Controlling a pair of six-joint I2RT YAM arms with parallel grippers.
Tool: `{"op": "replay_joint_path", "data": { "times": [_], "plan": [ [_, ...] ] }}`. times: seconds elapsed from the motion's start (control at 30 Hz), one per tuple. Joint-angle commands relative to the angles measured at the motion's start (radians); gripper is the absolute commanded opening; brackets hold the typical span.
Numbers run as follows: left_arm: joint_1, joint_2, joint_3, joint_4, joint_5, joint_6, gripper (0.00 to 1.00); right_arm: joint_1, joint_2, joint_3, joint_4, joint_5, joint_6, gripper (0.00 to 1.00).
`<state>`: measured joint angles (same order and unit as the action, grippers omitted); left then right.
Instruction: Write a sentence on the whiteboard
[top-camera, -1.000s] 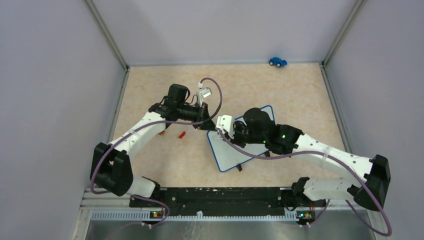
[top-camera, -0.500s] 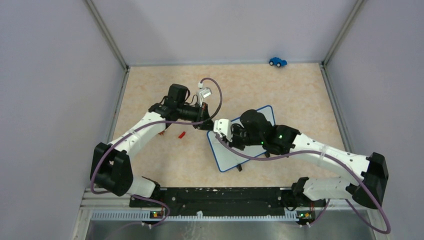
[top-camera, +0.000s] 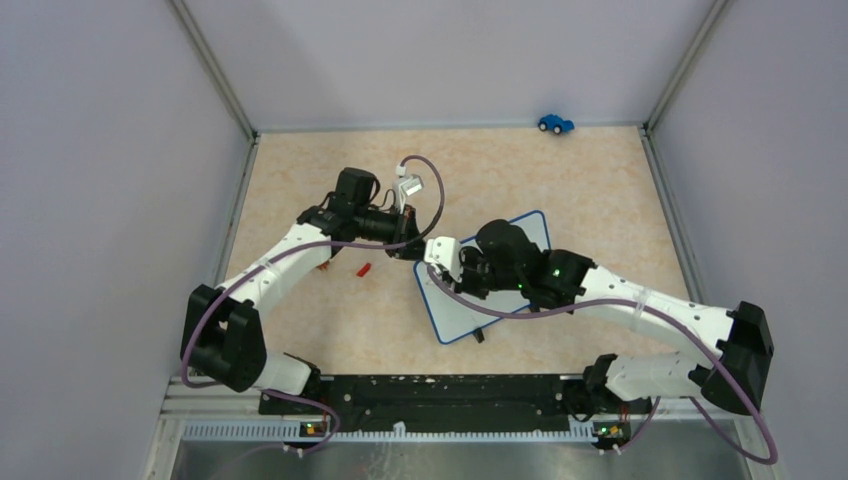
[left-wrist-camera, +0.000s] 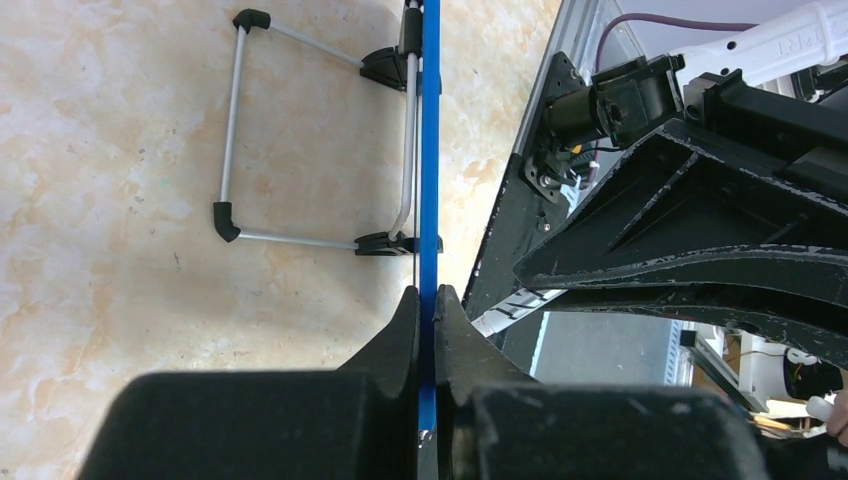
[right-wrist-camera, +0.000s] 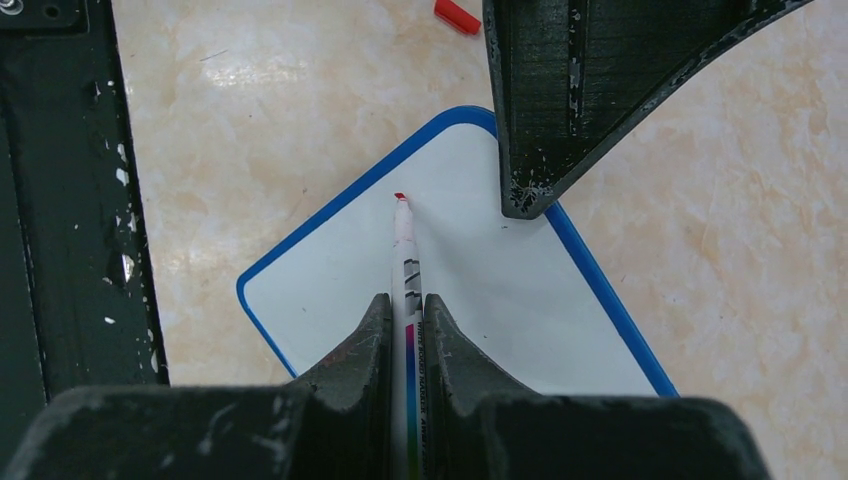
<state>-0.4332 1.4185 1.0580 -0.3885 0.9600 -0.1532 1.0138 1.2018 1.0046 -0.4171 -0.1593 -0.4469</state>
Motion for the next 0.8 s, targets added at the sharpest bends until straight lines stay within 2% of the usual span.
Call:
{"op": "replay_joint_path", "data": {
  "times": [0.0, 0.33, 0.77],
  "plan": [
    [-0.002, 0.013, 0.014, 0.016, 0.017, 0.005, 0.00, 0.010, -0.010, 0.061, 0.059, 0.071, 0.015, 0.00],
    [-0.002, 0.011, 0.013, 0.015, 0.013, 0.006, 0.00, -0.005, -0.016, 0.081, 0.077, 0.129, 0.030, 0.00],
    [0.000, 0.011, 0.011, 0.014, 0.011, 0.006, 0.00, -0.007, -0.032, 0.049, 0.036, 0.131, 0.014, 0.00]
  ]
}}
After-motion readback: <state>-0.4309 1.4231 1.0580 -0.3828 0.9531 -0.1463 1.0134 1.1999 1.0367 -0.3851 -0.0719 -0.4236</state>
